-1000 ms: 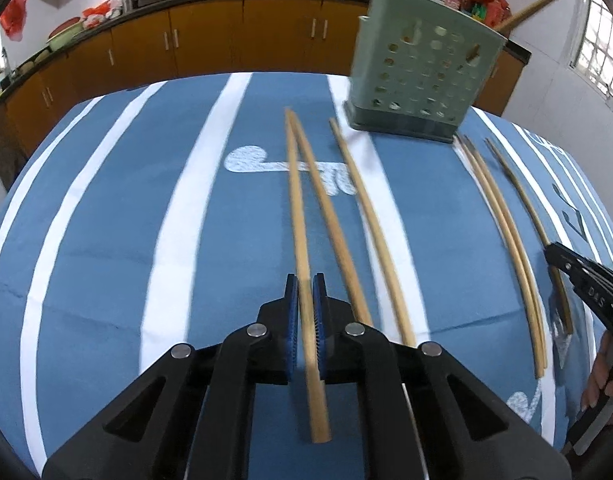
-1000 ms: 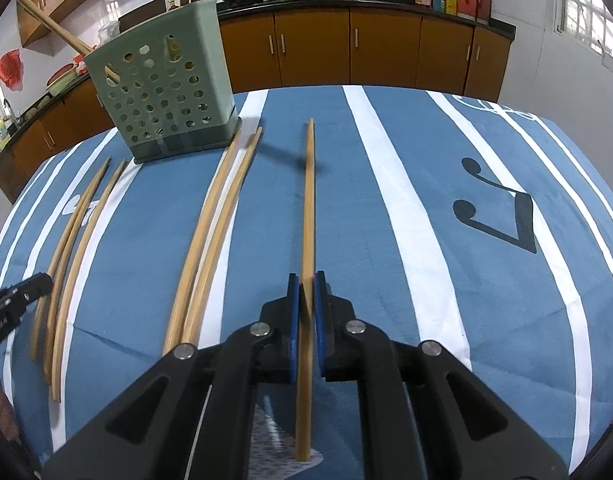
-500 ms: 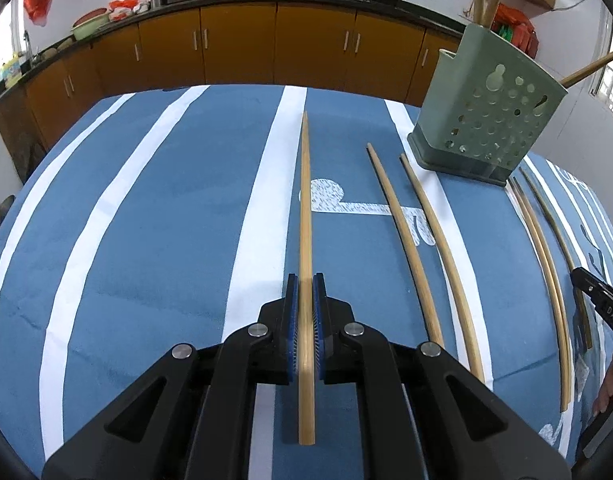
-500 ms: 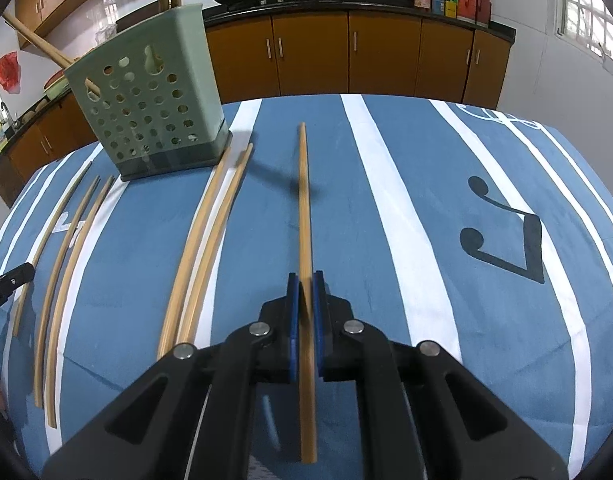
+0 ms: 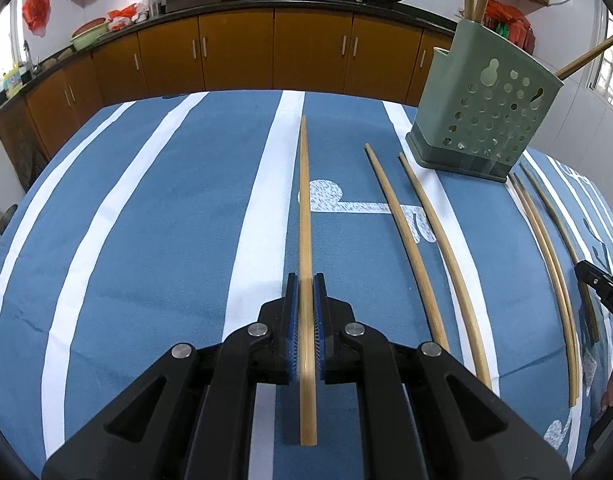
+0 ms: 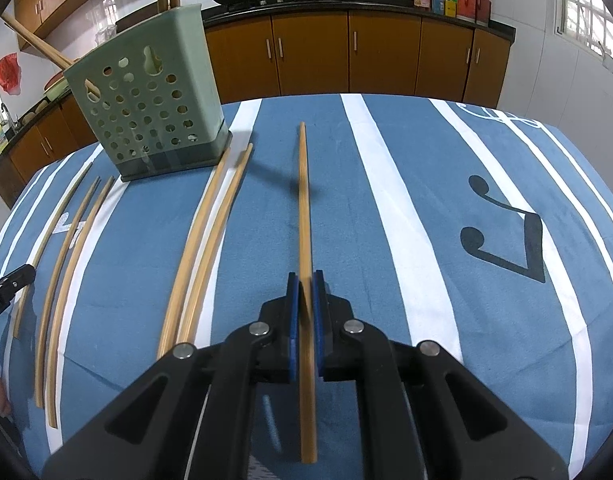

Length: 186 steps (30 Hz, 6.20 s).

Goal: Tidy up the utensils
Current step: 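Lift both chopsticks upright and carry them over the green holder, then lower both chopsticks into the holder and open both grippers, then move both open grippers back down toward the remaining chopsticks, then grasp a chopstick with the right gripper while the left gripper grasps another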

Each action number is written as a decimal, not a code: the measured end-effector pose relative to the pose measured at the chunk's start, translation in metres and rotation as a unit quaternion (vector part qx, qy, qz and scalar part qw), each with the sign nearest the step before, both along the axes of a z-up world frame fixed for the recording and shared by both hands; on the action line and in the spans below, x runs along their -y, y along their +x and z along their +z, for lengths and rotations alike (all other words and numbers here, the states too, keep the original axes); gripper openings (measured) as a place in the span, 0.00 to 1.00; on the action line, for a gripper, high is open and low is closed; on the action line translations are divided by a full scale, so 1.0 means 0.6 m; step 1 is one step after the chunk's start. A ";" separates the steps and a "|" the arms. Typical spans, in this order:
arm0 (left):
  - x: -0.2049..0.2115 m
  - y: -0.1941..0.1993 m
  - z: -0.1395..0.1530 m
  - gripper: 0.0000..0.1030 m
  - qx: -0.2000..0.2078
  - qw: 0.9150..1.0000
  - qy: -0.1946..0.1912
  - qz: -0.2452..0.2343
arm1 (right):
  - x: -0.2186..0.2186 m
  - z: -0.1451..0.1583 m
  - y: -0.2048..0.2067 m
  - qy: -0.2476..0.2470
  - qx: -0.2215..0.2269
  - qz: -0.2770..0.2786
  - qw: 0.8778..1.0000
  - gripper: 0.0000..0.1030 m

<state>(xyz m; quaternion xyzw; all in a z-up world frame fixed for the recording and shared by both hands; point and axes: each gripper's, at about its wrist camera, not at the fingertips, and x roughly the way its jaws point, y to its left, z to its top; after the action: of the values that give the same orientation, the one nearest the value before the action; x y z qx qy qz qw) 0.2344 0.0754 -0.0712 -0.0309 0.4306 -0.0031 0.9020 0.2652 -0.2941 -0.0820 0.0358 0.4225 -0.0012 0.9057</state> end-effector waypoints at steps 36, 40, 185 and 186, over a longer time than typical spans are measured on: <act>-0.020 -0.062 0.091 0.07 0.054 0.998 0.000 -0.018 | 0.018 0.097 -0.073 0.003 0.075 -0.001 0.997 0.08; -0.024 -0.071 0.139 0.07 0.094 0.995 -0.006 -0.018 | 0.023 0.144 -0.081 0.002 0.115 -0.003 0.993 0.07; 0.061 -0.075 0.037 0.24 -0.006 0.994 -0.090 -0.057 | -0.012 -0.003 -0.029 0.033 -0.022 -0.002 0.999 0.07; 0.066 -0.075 0.037 0.24 -0.007 0.994 -0.089 -0.062 | -0.013 -0.003 -0.029 0.031 -0.021 -0.001 0.999 0.07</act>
<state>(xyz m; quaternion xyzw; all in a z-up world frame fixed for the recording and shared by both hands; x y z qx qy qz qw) 0.1895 0.0357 -0.0492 -0.0846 0.4363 -0.0967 0.8906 0.2479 -0.2866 -0.0836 0.0642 0.4414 0.0102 0.8950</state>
